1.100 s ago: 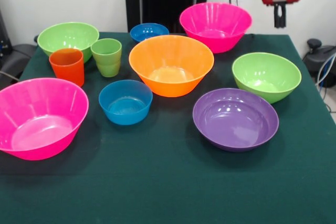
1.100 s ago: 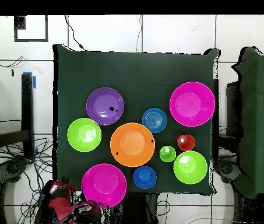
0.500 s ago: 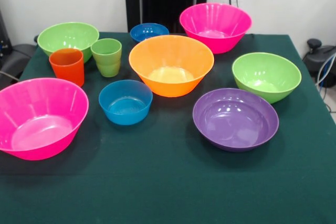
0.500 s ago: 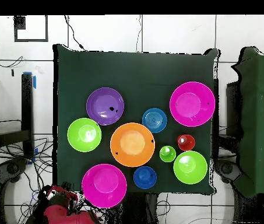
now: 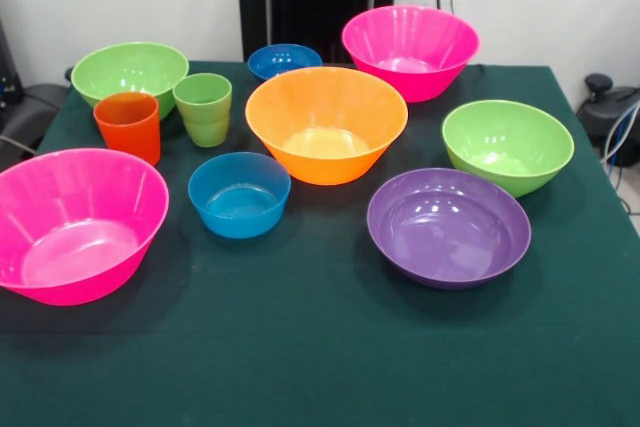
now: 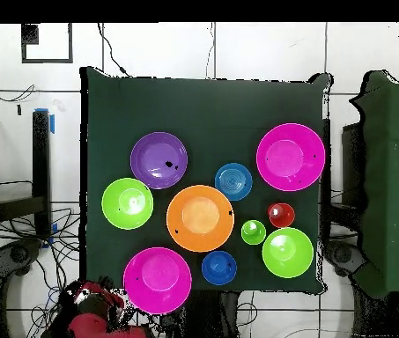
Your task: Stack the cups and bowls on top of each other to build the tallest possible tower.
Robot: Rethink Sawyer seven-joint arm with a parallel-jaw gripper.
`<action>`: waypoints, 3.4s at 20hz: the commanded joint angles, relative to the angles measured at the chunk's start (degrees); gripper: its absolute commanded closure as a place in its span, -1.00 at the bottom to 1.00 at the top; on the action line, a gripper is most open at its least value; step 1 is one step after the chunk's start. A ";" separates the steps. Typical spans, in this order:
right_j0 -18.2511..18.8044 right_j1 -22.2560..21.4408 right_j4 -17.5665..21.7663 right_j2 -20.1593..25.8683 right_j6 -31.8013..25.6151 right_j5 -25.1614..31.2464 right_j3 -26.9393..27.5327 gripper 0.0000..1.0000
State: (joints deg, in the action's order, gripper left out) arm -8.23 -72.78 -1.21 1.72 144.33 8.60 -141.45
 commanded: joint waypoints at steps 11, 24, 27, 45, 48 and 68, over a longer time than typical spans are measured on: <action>7.67 2.48 14.28 4.20 -4.92 -0.52 3.73 -1.00; 15.53 10.83 24.02 9.77 -3.99 -6.96 6.20 -1.00; 16.33 13.41 26.27 10.37 -3.15 -8.71 7.23 -1.00; 11.80 30.46 29.15 7.79 2.06 -21.02 16.56 -1.00; 10.93 32.14 28.69 7.05 2.19 -22.44 17.71 -1.00; 12.24 33.38 30.17 5.85 1.08 -23.02 18.52 -1.00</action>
State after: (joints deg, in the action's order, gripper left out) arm 3.25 -39.29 26.20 6.62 144.33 -15.10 -124.86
